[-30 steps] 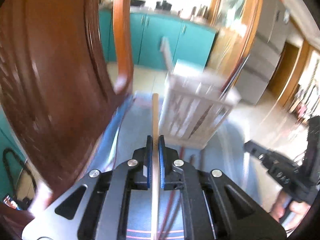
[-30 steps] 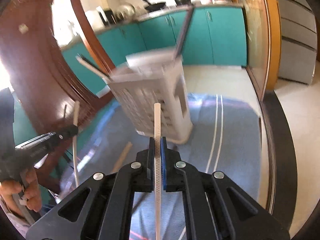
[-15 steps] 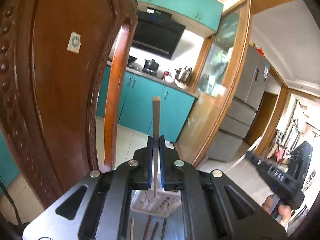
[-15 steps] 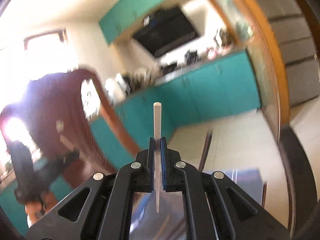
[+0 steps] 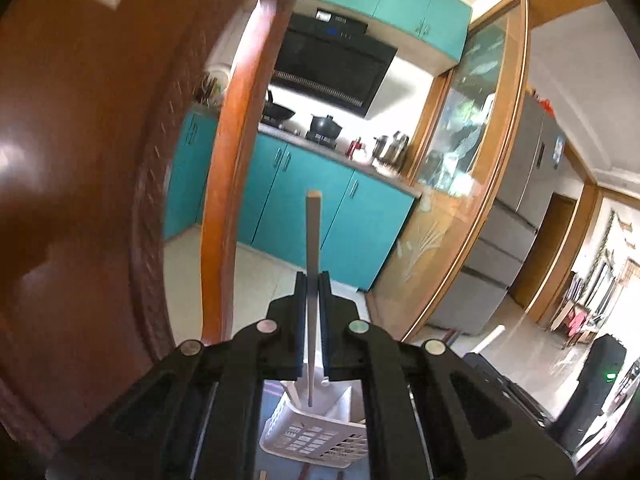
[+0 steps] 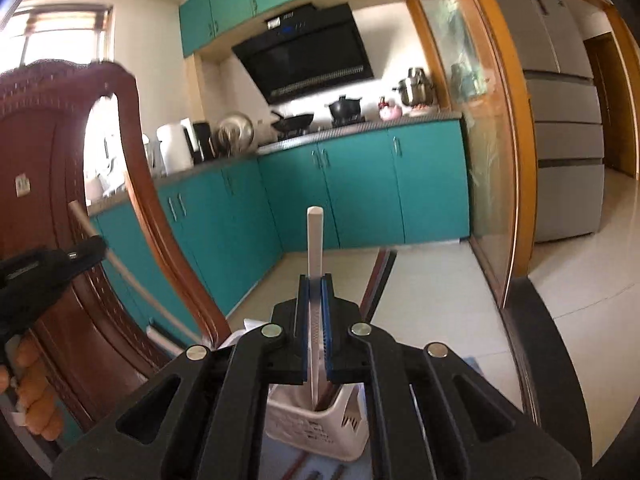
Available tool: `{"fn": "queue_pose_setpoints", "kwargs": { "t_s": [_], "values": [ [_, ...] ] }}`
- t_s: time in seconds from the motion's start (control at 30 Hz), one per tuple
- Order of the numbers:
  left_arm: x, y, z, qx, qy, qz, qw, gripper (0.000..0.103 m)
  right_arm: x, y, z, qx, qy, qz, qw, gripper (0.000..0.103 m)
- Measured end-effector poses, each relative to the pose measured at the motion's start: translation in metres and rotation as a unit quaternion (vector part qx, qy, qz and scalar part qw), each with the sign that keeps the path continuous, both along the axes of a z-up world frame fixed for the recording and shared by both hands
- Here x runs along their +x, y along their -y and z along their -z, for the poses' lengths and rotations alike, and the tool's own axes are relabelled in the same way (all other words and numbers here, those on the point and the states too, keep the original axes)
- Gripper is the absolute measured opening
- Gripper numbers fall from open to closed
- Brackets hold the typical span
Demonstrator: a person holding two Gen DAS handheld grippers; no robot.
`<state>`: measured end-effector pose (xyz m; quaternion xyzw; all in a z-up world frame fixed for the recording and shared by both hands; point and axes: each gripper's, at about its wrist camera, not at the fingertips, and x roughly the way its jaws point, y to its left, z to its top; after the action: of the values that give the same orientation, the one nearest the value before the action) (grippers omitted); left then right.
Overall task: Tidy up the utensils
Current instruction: 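Lower both chopsticks into the white basket and open both tools, then withdraw both tools from the basket back toward the remaining chopsticks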
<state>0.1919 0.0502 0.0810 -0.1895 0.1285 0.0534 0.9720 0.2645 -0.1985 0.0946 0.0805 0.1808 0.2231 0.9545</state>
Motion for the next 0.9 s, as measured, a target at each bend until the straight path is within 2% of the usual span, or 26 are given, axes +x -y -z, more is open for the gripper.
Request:
{"fn": "queue_pose_setpoints", "kwargs": {
  "t_s": [0.1,0.17,0.23,0.3,0.33,0.37,0.47,0.6,0.67,0.77,0.83,0.9],
  "values": [
    [0.017,0.003,0.013,0.004,-0.026,0.001,0.9997,0.007,0.002,-0.001,0.011,-0.006,-0.019,-0.008,1.0,0.007],
    [0.023,0.005,0.018,0.006,-0.038,0.01,0.9992,0.007,-0.001,0.001,0.017,-0.013,-0.023,-0.006,1.0,0.016],
    [0.026,0.007,0.02,0.014,-0.044,0.009,0.9989,0.008,-0.007,0.005,0.017,-0.011,-0.012,0.005,1.0,0.03],
    [0.028,0.011,0.022,0.022,-0.048,0.01,0.9985,0.015,-0.014,0.009,0.015,-0.002,0.0,0.003,1.0,0.037],
    [0.027,0.012,0.023,0.022,-0.049,0.011,0.9985,0.022,-0.019,0.012,0.015,0.002,0.007,0.004,1.0,0.041],
    [0.026,0.012,0.024,0.018,-0.048,0.019,0.9985,0.026,-0.027,0.017,0.014,0.008,0.022,0.007,1.0,0.043],
    [0.015,0.017,0.024,0.019,-0.034,0.036,0.9986,0.028,-0.052,0.034,0.019,0.029,0.063,0.017,0.997,0.044],
    [-0.007,0.027,0.028,0.041,-0.014,0.027,0.9987,0.029,-0.077,0.053,0.041,0.053,0.063,0.011,0.997,0.045],
    [-0.018,0.03,0.035,0.048,-0.01,0.022,0.9986,0.029,-0.083,0.05,0.057,0.037,0.038,0.006,0.999,0.045],
    [-0.026,0.033,0.059,0.062,-0.034,0.019,0.9973,0.029,-0.068,0.022,0.09,-0.044,-0.059,-0.008,0.997,0.045],
    [-0.021,0.034,0.081,0.066,-0.079,0.022,0.9945,0.029,-0.045,0.005,0.121,-0.076,-0.158,-0.027,0.984,0.045],
    [-0.015,0.034,0.1,0.067,-0.12,0.022,0.9903,0.029,-0.031,-0.001,0.142,-0.08,-0.219,-0.03,0.972,0.045]
  ]
}}
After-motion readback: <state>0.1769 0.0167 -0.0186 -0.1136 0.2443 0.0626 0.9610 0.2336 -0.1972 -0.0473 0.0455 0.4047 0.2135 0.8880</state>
